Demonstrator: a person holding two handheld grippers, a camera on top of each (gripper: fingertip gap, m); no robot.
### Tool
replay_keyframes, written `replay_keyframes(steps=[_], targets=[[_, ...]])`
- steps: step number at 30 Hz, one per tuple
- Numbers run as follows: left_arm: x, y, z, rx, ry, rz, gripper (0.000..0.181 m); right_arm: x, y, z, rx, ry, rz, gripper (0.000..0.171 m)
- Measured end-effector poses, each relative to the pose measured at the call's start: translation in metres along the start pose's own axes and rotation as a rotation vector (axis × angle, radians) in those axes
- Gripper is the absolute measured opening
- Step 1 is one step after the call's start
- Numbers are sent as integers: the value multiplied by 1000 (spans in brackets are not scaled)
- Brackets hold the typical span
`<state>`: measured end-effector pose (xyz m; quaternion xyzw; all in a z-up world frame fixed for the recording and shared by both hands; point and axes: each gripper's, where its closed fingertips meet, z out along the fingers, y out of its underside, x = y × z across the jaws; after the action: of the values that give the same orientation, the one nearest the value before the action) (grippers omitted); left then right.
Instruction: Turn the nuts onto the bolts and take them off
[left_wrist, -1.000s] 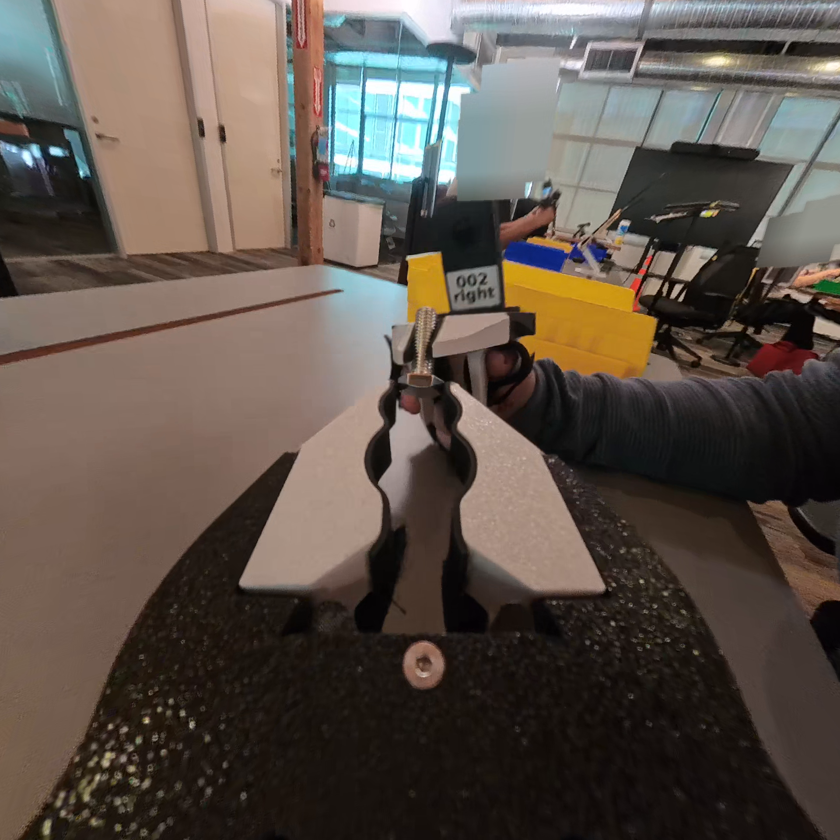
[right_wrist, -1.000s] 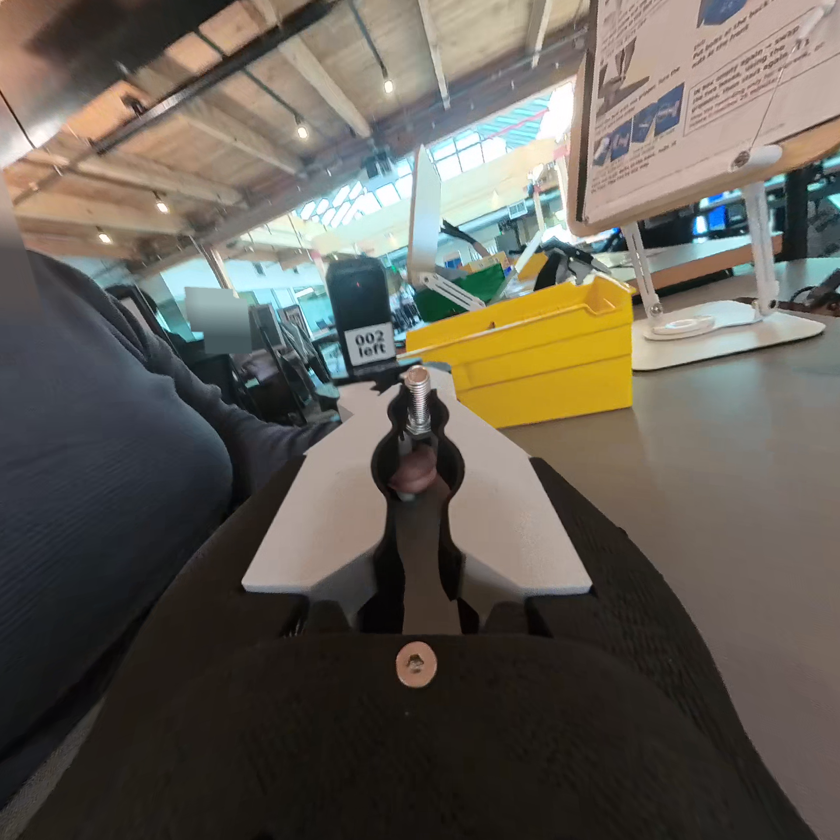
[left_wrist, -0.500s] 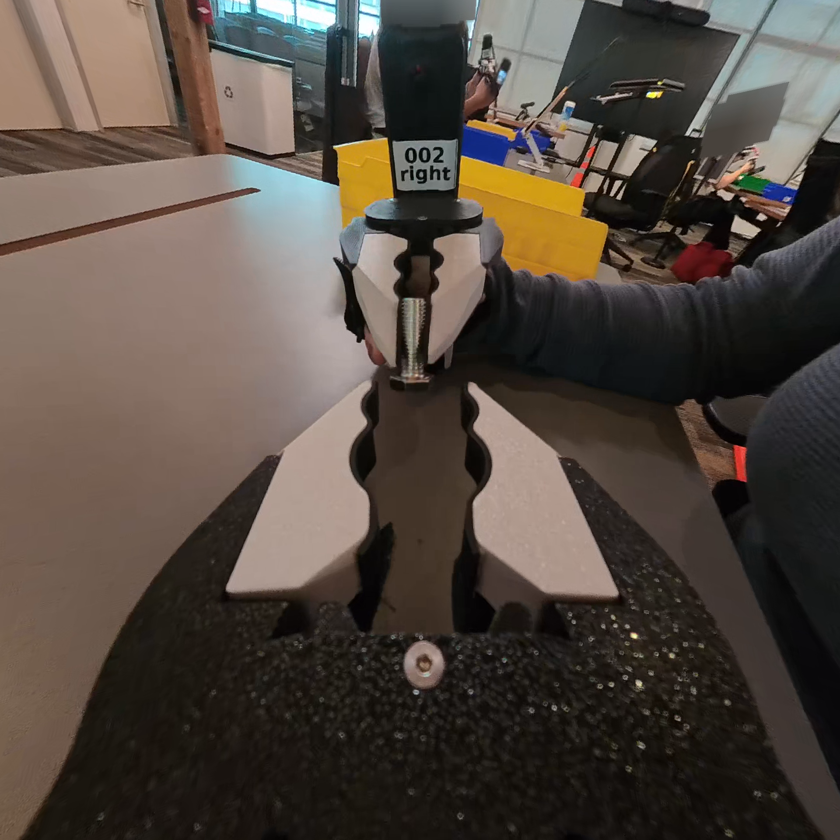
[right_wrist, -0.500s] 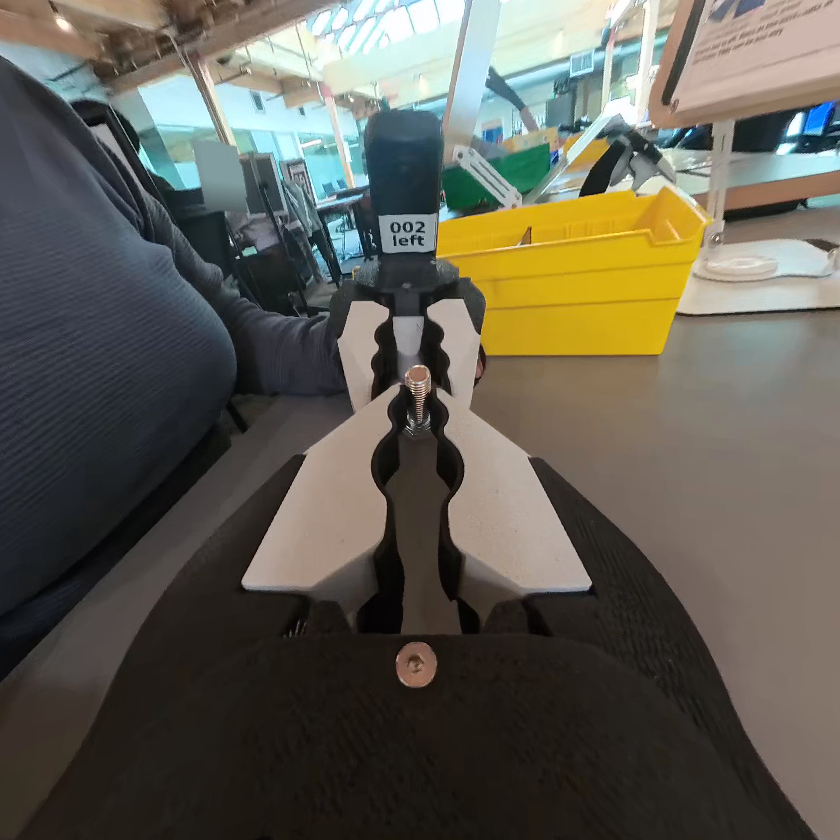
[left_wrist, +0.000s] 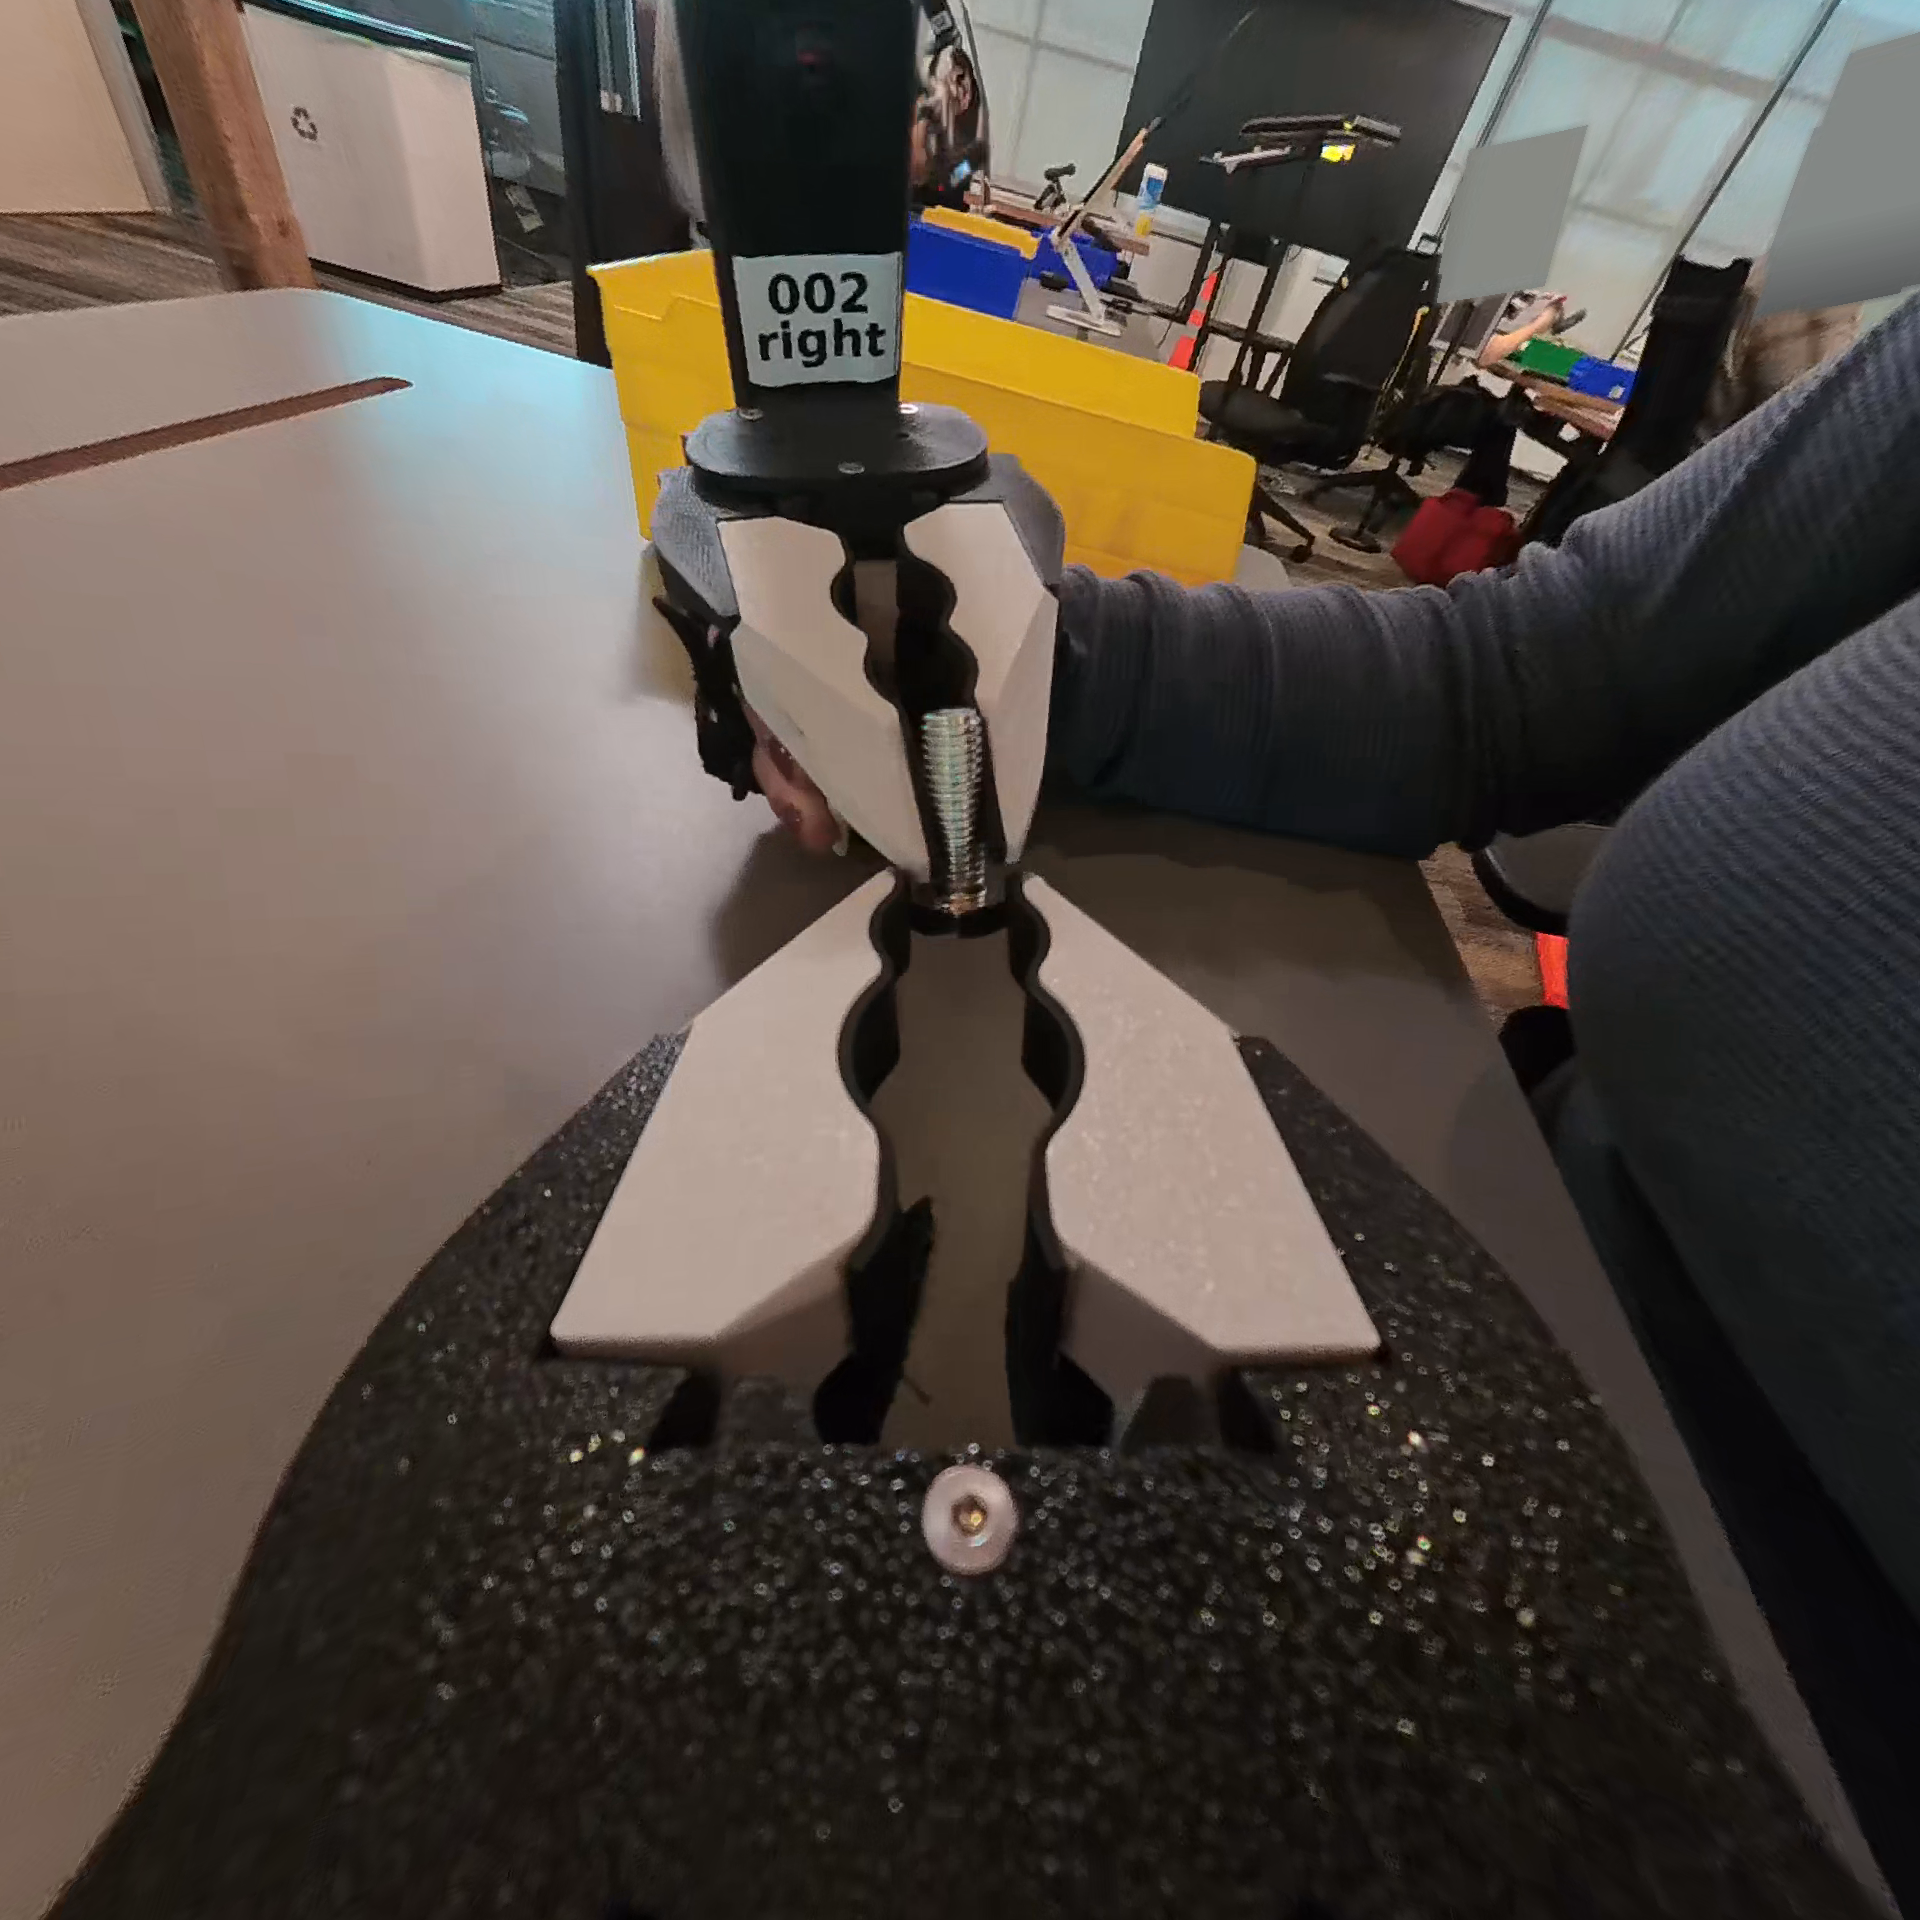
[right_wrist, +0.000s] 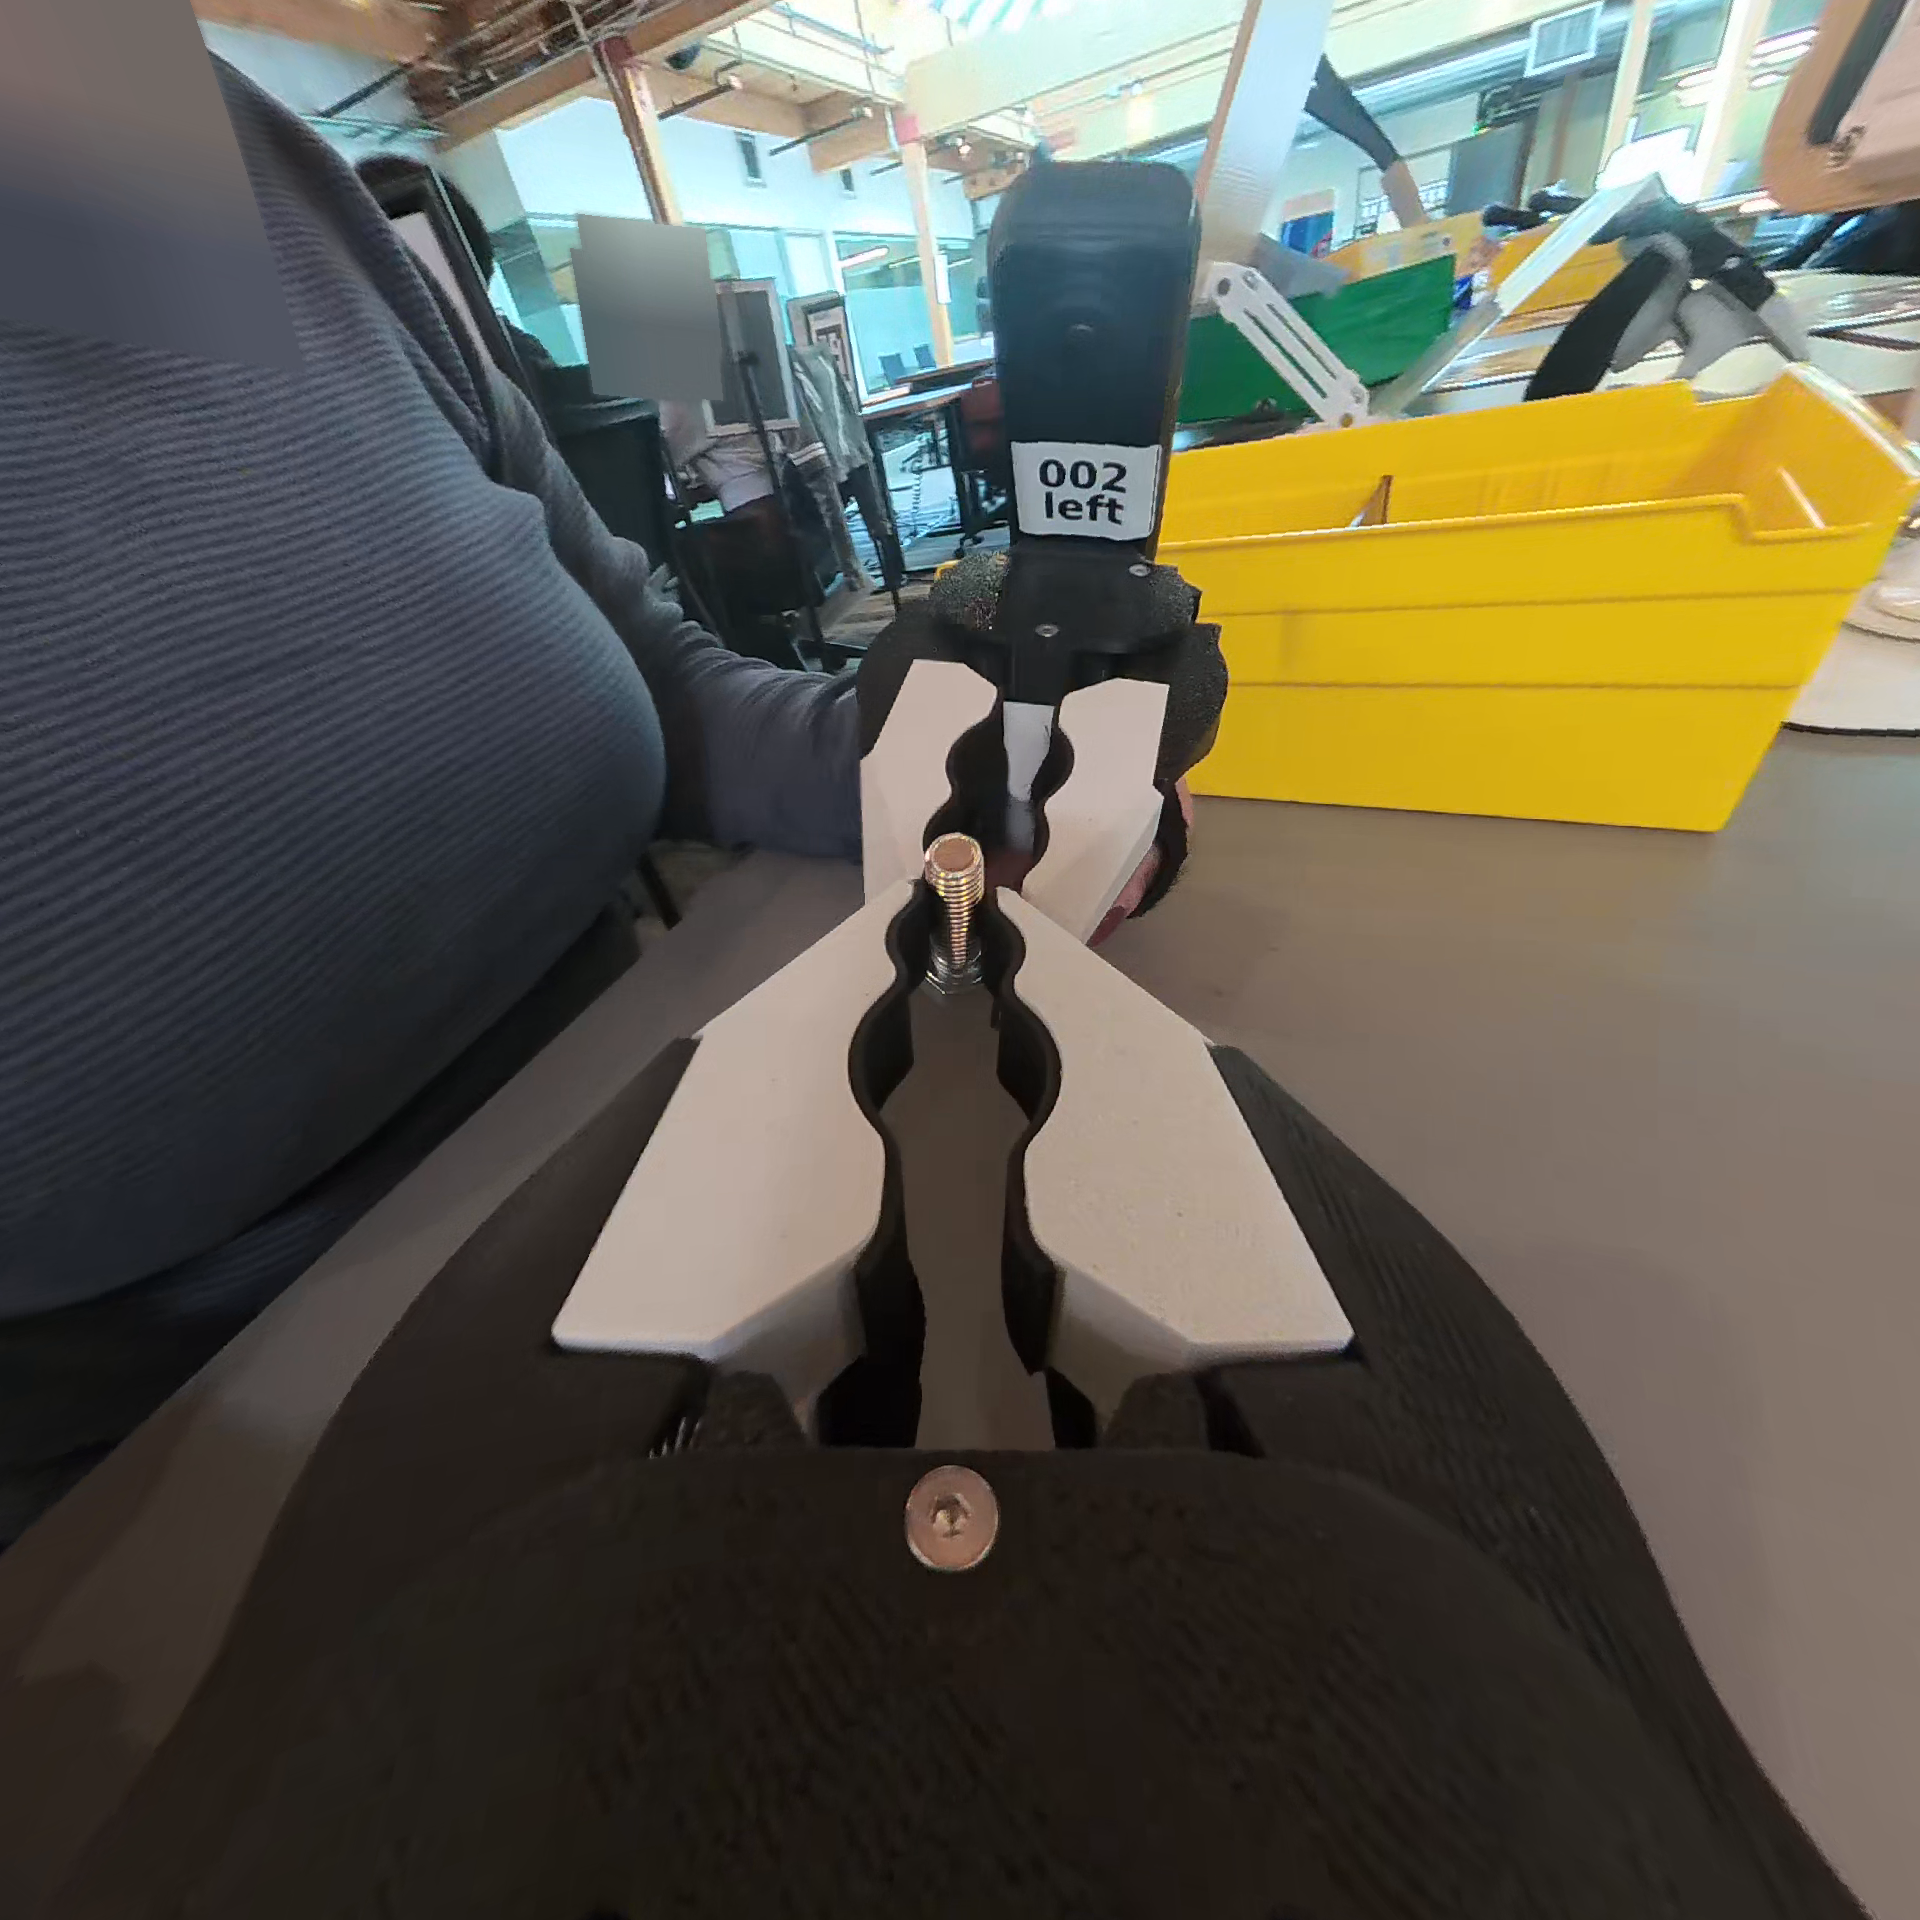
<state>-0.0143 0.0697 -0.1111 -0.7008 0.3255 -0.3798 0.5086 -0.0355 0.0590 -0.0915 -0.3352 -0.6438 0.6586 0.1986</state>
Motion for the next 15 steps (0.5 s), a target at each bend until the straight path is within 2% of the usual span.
replay_keyframes(steps=[11,14,15], targets=[[8,2,0,-11,91,-85,16,-7,1,2,-8,-38,0,8],[12,6,3,-39,128,-128,27,-8,0,3,1,-44,3,7],[12,6,3,-43,131,-134,25,-8,0,3,1,-44,3,7]])
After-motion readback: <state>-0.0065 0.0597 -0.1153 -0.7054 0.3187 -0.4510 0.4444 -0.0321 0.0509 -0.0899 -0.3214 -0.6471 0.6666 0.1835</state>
